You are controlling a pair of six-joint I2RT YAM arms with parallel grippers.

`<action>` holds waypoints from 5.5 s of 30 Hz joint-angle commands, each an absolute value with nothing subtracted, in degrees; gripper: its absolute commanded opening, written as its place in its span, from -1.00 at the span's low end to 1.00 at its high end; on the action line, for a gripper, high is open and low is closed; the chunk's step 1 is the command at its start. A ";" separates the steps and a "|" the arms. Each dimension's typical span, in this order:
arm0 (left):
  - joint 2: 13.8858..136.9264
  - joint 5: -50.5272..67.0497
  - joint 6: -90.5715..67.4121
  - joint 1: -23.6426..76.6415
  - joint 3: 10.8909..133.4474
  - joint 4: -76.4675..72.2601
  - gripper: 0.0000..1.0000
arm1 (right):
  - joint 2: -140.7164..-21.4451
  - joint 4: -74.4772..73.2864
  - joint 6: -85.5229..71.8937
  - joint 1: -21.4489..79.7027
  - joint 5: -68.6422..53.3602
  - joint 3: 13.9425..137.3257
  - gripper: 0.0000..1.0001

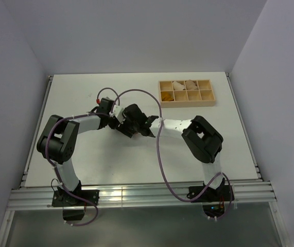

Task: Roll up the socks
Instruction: Pick up the sock at the center of the board, then place the sock in the storage box.

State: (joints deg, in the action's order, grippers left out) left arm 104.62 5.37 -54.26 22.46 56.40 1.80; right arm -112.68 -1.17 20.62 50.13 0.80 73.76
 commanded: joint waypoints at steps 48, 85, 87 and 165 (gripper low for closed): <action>87.90 3.25 -54.67 15.04 50.62 10.46 0.47 | -106.36 -0.88 8.09 46.32 -8.52 59.33 -1.00; 61.61 -3.41 -32.52 -6.77 55.10 27.67 0.93 | -97.89 -11.95 15.47 0.54 -10.46 75.49 -1.00; 61.53 -9.12 -32.17 -4.59 55.81 29.26 0.96 | -99.57 -12.65 16.00 0.44 -10.64 77.25 -1.00; 59.59 -16.00 -30.85 5.54 50.36 26.54 0.97 | -136.23 -43.94 29.01 3.16 -2.89 109.86 -0.85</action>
